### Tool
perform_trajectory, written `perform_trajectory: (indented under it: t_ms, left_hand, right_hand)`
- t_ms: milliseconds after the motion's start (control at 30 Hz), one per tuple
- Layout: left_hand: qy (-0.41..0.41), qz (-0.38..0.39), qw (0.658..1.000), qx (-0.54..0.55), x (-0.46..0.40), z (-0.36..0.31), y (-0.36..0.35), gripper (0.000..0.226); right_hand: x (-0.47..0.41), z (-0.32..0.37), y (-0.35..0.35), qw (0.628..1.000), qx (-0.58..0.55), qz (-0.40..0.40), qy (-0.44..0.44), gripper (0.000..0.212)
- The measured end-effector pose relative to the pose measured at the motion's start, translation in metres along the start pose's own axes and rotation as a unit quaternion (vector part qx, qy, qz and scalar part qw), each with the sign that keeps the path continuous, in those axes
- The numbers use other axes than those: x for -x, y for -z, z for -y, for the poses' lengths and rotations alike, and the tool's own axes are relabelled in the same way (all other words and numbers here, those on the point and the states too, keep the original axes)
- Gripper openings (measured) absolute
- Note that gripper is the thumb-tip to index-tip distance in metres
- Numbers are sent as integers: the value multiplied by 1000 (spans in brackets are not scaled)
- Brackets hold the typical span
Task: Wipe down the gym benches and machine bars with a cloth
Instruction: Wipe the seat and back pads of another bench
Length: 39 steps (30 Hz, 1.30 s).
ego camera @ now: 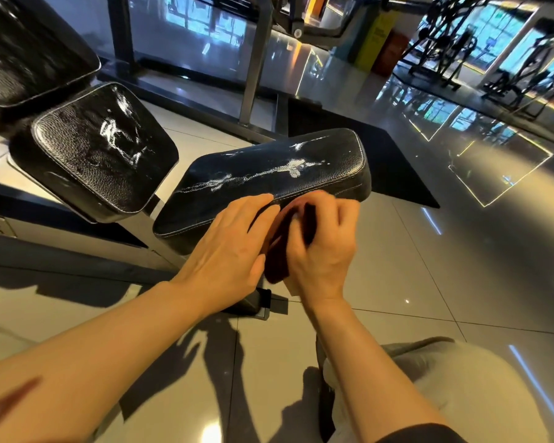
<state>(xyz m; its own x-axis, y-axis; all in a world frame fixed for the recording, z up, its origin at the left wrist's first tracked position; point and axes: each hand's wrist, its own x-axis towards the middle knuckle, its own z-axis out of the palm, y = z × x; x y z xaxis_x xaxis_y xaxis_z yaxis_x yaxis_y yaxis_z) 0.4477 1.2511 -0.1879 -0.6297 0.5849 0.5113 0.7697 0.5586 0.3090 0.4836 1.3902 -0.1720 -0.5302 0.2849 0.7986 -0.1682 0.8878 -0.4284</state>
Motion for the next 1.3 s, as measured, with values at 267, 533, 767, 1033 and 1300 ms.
perform_trajectory:
  t_ms: [267, 533, 767, 1033, 1300]
  left_hand:
    - [5, -10, 1000, 0, -4, -5, -3, 69]
    - [-12, -24, 1000, 7, -10, -14, -7, 67]
    - [-10, -24, 1000, -4, -12, -17, -12, 69]
    - [-11, -31, 999, 3, -14, -20, -13, 69]
    - [-15, -18, 1000, -10, -11, -17, -12, 69]
  right_hand:
    - [-14, -12, 6, 998, -4, -20, -64, 32]
    - [-27, -14, 21, 994, -27, -95, -56, 22]
    - [-30, -30, 22, 993, -28, -39, -108, 17]
    - [-38, -22, 31, 989, -12, -129, -73, 16]
    - [-48, -26, 25, 977, -62, -102, -176, 5]
